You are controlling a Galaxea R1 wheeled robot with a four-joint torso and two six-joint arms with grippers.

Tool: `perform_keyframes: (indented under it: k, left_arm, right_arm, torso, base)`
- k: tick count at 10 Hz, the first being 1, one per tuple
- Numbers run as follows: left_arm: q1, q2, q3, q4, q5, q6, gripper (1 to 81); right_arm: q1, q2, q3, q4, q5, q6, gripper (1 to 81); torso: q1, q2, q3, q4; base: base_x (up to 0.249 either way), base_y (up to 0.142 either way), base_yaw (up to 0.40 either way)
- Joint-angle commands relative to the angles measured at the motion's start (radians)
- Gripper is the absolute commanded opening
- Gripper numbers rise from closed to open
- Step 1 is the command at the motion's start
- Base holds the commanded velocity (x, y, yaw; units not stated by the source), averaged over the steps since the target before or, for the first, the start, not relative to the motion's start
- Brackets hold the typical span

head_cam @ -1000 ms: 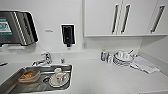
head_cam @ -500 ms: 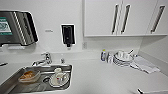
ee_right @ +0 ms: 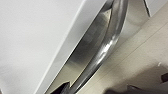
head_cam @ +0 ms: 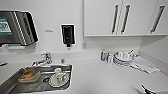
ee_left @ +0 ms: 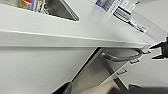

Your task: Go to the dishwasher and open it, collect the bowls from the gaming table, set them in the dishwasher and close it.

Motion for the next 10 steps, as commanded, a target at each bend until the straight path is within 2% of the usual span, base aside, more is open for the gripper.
perform_keyframes:
  k: [1, 4, 5, 8, 10]
  left_arm:
    - [-0.074, -0.044, 0.012, 0.015, 0.012, 0.001, 81.1]
    - [-0.074, -0.018, -0.014, 0.013, 0.012, 0.001, 81.1]
    - [-0.074, -0.016, -0.016, 0.013, 0.012, 0.001, 81.1]
    - [-0.074, -0.018, -0.019, 0.014, 0.012, 0.001, 81.1]
    - [-0.076, -0.015, -0.022, 0.014, 0.012, 0.001, 81.1]
  right_arm:
    - [0.185, -0.053, 0.021, 0.009, -0.040, 0.006, 81.1]
    - [0.188, -0.022, -0.005, 0.009, -0.038, 0.003, 81.1]
    - [0.178, -0.019, 0.017, 0.007, -0.038, 0.004, 81.1]
    - [0.151, -0.083, 0.135, 0.000, -0.037, 0.004, 81.1]
    - [0.112, -0.096, 0.231, -0.068, -0.023, 0.012, 81.1]
  torso:
    - [0.000, 0.000, 0.000, 0.000]
    - [0.000, 0.000, 0.000, 0.000]
    - [0.000, 0.000, 0.000, 0.000]
    - [0.000, 0.000, 0.000, 0.000]
    - [0.000, 0.000, 0.000, 0.000]
  base:
    - [0.000, 0.000, 0.000]
    - [0.000, 0.000, 0.000]
    - [0.000, 0.000, 0.000]
    - [0.000, 0.000, 0.000]
    - [0.000, 0.000, 0.000]
